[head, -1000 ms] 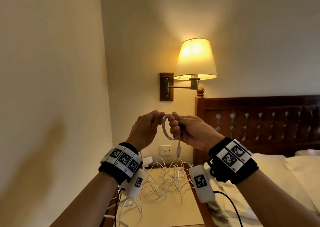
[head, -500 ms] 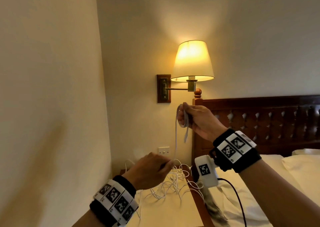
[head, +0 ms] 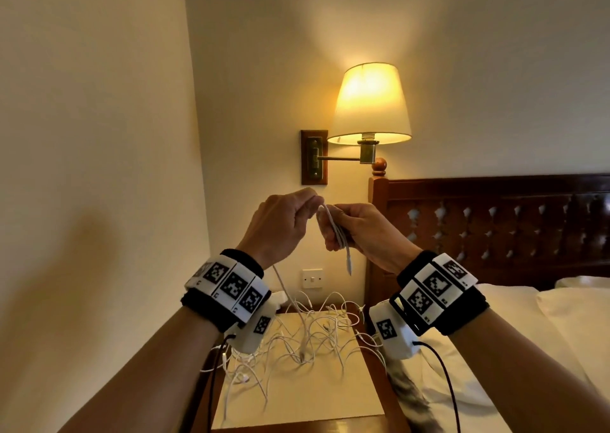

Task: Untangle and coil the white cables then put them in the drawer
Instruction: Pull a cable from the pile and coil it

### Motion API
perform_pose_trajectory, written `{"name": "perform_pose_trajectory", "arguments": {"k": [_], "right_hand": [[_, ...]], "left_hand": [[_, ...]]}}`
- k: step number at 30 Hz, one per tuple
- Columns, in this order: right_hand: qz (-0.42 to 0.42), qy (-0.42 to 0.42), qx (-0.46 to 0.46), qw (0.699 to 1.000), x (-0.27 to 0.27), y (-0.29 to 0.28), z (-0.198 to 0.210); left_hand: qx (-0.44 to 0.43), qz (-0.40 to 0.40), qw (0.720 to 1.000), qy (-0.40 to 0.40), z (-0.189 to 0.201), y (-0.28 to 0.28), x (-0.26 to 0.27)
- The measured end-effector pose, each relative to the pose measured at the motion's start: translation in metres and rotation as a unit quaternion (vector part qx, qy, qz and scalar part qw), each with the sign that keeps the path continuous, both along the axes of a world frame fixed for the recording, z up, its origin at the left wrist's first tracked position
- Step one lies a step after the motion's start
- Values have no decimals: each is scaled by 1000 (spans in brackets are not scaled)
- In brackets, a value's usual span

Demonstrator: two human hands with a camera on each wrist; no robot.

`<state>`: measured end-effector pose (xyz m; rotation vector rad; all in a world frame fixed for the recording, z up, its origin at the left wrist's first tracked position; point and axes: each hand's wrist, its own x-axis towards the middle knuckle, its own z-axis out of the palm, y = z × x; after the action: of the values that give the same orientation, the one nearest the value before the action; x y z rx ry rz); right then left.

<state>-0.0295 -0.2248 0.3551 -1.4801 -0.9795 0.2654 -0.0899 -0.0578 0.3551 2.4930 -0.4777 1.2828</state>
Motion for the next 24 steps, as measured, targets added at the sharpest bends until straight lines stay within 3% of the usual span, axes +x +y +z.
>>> {"name": "perform_pose_trajectory", "arguments": {"k": [2, 7, 12, 14, 17, 20, 22, 24], "right_hand": [[10, 19, 9, 1000, -2, 2, 0], [36, 118, 44, 991, -1, 5, 2], [28, 143, 61, 988, 1, 7, 5], [10, 139, 67, 988, 2, 10, 7], [-8, 143, 73, 987, 2, 13, 7], [-11, 150, 74, 986, 2, 15, 8], [-12, 151, 82, 985, 0, 18, 8], [-43, 111, 74, 990, -3, 21, 7]], "left_hand": [[-37, 15, 999, 1, -2, 1, 4], [-134, -64, 985, 84, -7, 2, 5], [-219, -64, 963, 146, -6, -2, 5], [-282, -70, 942, 169, -4, -5, 5], [-385, -113, 889, 219, -3, -8, 3], [-432, -153, 854, 249, -6, -11, 0], [-452, -152, 846, 238, -6, -16, -1], [-450, -130, 858, 209, -5, -20, -1]]}}
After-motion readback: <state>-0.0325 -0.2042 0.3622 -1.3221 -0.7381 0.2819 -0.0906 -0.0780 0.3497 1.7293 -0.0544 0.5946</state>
